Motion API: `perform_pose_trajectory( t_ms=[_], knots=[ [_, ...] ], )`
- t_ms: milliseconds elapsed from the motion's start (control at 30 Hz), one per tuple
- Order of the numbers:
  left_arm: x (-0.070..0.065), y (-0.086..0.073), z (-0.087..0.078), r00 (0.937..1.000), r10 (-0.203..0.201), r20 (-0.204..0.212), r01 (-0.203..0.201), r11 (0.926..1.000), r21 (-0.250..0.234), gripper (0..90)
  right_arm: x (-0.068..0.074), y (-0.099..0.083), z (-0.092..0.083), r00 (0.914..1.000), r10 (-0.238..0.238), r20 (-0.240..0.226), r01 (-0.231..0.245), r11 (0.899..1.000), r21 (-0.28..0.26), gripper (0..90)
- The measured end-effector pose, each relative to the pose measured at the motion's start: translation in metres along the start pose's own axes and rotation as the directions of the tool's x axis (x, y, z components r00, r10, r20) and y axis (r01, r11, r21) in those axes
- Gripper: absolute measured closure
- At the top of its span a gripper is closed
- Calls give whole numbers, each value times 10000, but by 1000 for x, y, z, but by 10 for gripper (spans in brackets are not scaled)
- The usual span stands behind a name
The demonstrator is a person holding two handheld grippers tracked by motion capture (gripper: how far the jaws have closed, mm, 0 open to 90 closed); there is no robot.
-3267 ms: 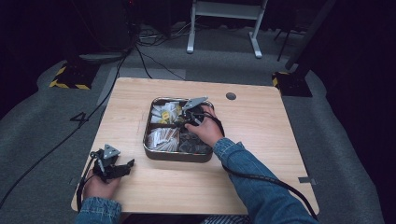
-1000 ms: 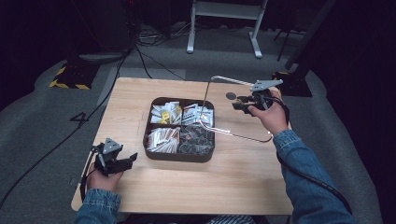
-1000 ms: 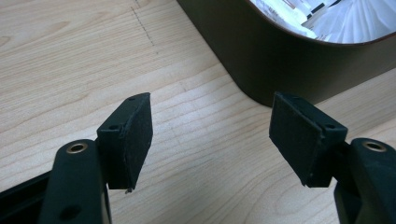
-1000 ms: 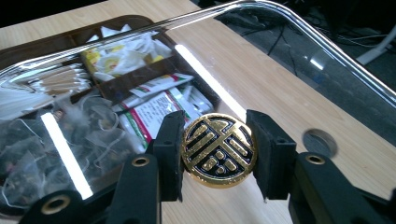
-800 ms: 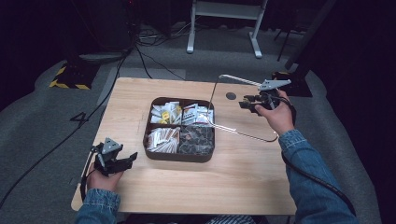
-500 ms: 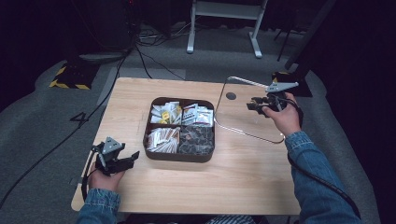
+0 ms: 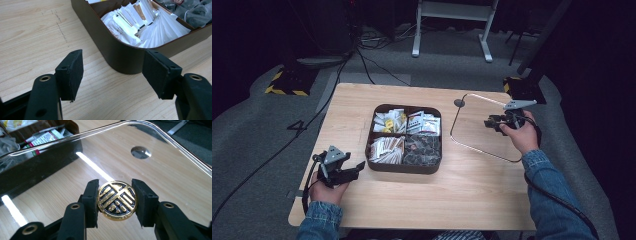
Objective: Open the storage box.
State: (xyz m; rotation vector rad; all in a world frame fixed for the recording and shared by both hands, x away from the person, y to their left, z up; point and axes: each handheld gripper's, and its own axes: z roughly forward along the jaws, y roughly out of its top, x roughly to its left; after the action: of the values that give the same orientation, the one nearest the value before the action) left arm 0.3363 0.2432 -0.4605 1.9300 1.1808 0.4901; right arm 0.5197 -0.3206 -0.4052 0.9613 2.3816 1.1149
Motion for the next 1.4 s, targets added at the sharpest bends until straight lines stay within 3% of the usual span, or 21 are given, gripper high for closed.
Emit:
perform_pose_trajectory(
  t_ms=[733,1267,1400],
  knots=[
    [-4,1,2,9999,80,115,-81,10000,35,346,-3,-67,25,9992,399,-51,-394,9966,729,593],
    [-5,1,4,9998,117,151,-118,9999,5,345,0,-87,33,9975,706,82,-709,9963,486,588],
    [-6,2,2,9998,145,153,-144,9999,-30,344,1,-86,32,9964,848,83,-849,9963,136,439]
  ],
)
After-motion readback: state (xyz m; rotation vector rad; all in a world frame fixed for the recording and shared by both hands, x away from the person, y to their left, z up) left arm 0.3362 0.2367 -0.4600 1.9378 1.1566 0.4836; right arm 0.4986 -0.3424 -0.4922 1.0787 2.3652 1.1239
